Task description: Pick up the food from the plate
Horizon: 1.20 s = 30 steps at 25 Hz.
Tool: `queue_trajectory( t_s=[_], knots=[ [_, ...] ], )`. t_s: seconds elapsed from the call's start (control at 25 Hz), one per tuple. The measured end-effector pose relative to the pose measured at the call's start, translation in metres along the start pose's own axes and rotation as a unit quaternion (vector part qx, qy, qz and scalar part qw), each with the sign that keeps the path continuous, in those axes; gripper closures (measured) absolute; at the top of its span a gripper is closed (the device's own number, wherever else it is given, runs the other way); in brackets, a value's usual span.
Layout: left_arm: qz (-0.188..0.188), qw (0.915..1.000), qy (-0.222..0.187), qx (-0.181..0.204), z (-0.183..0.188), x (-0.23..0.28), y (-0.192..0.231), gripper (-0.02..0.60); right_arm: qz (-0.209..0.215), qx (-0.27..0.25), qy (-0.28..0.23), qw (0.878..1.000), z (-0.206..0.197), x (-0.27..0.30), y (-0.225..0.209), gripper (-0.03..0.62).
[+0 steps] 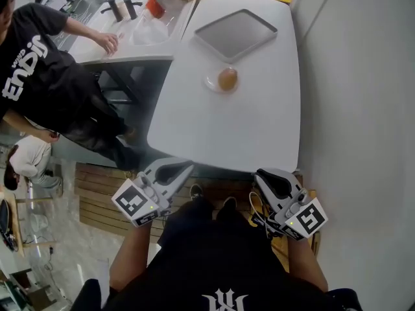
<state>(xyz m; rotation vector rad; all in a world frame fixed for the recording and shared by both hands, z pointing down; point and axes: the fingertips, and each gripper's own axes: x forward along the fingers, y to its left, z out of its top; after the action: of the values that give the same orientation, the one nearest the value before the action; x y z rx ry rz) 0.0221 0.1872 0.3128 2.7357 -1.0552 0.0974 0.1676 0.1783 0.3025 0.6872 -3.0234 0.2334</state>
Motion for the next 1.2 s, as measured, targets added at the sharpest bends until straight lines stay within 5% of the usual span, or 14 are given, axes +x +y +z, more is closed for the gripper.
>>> queue_trajectory(
  t_s=[0.12,0.28,0.48,0.88,1.2],
  knots=[
    [-0.018,0.9997,-0.001,0.017,0.008,-0.004,0.02,0.578,-0.017,-0.01,0.008,1.0,0.013,0.018,0.002,0.592],
    [-0.035,0.9926,0.048,0.105,0.012,-0.009,0.043,0.578,-0.048,-0.015,0.002,0.999,0.037,0.049,0.001,0.591],
    [-0.06,0.9954,0.027,0.069,0.02,-0.014,0.071,0.578,-0.082,-0.037,0.022,0.996,0.046,0.065,-0.001,0.576],
    [-0.084,0.9946,0.047,0.037,0.021,0.014,0.107,0.578,-0.079,-0.029,0.046,0.995,0.047,0.109,-0.043,0.422],
    [-0.069,0.9949,0.074,0.004,0.004,0.071,0.18,0.578,-0.052,-0.015,0.064,0.997,0.012,0.198,-0.153,0.326]
  ],
)
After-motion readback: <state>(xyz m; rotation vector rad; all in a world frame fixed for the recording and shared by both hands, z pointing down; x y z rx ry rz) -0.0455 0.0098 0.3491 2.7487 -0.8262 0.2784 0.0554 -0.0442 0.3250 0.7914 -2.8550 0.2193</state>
